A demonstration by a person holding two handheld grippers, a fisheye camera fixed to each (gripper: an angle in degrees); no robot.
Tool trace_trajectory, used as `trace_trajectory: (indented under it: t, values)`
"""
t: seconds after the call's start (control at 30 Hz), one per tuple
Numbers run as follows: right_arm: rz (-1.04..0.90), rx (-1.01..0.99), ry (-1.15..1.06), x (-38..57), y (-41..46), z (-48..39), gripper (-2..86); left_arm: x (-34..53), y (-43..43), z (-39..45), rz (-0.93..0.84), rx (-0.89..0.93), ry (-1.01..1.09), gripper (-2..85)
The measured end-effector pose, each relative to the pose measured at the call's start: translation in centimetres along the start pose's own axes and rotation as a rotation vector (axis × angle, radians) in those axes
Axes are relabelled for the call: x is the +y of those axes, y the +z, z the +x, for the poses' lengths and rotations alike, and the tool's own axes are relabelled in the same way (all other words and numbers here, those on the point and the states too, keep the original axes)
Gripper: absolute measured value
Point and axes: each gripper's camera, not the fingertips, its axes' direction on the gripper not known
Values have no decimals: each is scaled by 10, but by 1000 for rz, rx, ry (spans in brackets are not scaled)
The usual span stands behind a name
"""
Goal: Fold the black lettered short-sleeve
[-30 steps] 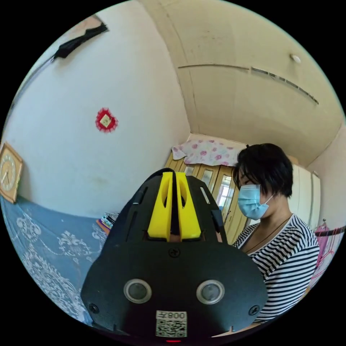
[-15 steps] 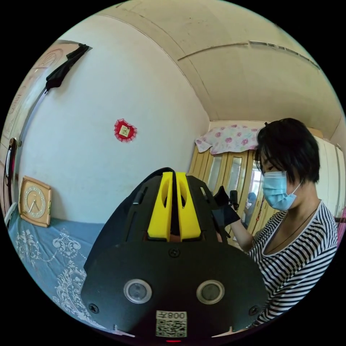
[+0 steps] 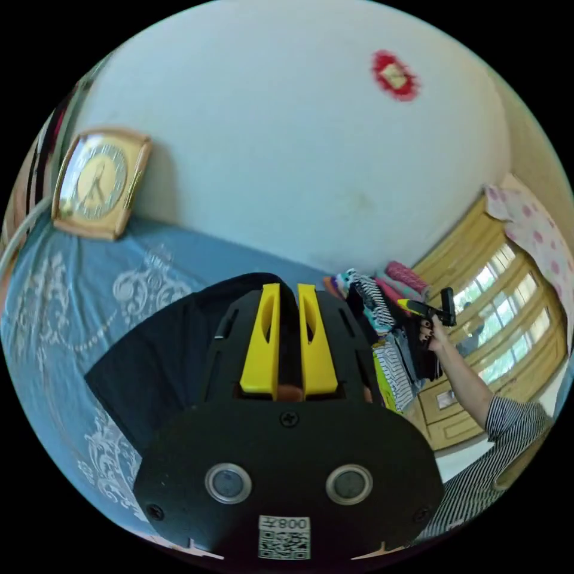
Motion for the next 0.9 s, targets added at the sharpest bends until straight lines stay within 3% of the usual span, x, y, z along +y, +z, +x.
trace_trajectory:
  t: [0.2, 0.47, 0.73, 0.9]
  values:
    - [-141, 70, 79, 22, 124, 45, 19, 109, 57, -76, -94, -11, -130, 90]
    - [-277, 204, 252, 51, 234, 65, 89, 263, 33, -121, -192, -322, -314, 118]
    - [-333, 310, 282, 39, 296, 38, 62, 347, 66, -113, -234, -356, -469, 19]
    - [-404, 367, 251, 28, 327, 27, 14, 371, 42, -87, -143, -309, -448, 6]
